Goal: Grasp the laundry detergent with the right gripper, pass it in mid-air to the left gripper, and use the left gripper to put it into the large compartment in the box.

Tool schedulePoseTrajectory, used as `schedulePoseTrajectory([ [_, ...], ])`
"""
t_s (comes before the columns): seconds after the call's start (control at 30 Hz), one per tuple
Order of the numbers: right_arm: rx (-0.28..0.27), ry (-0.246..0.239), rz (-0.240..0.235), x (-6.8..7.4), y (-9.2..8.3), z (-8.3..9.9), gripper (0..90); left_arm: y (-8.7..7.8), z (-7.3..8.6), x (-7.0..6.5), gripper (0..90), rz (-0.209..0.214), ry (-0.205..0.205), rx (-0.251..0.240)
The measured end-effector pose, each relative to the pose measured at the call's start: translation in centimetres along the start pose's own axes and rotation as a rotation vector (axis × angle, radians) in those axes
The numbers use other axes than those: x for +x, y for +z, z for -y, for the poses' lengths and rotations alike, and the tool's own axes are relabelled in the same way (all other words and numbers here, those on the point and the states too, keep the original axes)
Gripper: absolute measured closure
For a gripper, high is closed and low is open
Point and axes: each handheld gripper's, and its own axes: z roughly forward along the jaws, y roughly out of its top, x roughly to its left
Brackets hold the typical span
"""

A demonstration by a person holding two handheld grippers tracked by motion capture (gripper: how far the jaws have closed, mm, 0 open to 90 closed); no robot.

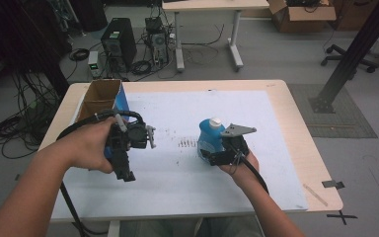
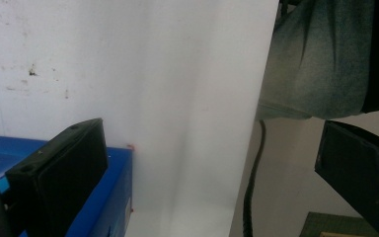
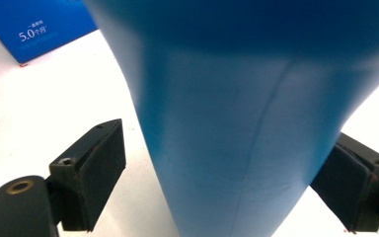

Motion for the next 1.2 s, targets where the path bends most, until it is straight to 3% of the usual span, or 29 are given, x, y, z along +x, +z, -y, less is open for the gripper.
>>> schedulePoseTrajectory([
  [0.6,-0.017,0.004,0.044,0.29,0.30,0.33,26.8,0.18,-0.14,0.22,0.3,0.001,0.004,0.010],
  [0.83,-0.037,0.004,0.058,0.32,0.27,0.53,41.8,0.35,-0.23,0.26,0.3,0.003,0.005,0.009],
  [1.2,-0.048,-0.023,0.059,0.29,0.25,0.64,45.6,0.22,-0.71,0.24,0.3,0.000,0.010,0.008],
])
